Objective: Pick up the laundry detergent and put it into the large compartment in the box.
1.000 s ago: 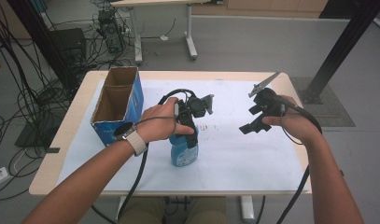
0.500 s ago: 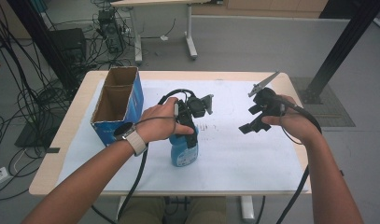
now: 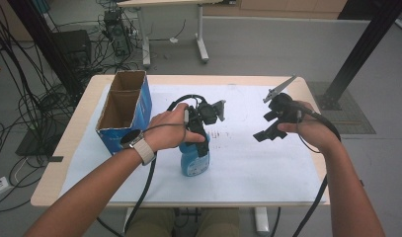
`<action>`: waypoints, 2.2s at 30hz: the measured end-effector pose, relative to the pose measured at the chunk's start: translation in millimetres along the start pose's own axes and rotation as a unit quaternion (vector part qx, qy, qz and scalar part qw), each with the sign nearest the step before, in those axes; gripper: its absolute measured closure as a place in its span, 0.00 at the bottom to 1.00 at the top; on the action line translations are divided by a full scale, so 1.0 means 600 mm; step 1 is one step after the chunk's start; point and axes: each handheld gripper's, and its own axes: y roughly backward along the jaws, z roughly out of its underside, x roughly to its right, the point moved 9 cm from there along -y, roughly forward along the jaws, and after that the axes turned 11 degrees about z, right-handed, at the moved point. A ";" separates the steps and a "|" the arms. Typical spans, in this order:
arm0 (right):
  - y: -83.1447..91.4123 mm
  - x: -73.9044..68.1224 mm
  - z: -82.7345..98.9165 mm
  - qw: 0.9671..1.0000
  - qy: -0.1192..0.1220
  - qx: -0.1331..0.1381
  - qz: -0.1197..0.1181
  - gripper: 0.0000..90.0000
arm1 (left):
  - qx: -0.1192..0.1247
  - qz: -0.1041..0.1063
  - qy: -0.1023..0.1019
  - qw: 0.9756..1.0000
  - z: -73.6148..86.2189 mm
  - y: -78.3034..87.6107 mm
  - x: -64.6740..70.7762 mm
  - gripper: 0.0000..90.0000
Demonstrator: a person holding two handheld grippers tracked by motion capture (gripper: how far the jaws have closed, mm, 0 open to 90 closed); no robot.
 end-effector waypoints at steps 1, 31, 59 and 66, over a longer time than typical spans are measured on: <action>0.000 0.000 0.000 1.000 0.000 0.000 0.000 0.08 | -0.001 0.001 0.002 1.000 0.000 -0.001 0.000 0.11; -0.005 -0.001 0.006 1.000 -0.004 0.004 0.000 0.08 | -0.004 -0.009 0.000 1.000 -0.005 -0.018 0.005 0.11; -0.016 -0.003 0.009 1.000 -0.004 0.006 -0.007 0.08 | -0.004 -0.028 0.005 1.000 -0.008 -0.035 0.006 0.22; -0.019 -0.002 0.010 1.000 -0.006 0.007 -0.009 0.08 | -0.004 -0.037 0.004 0.999 -0.008 -0.037 0.009 0.29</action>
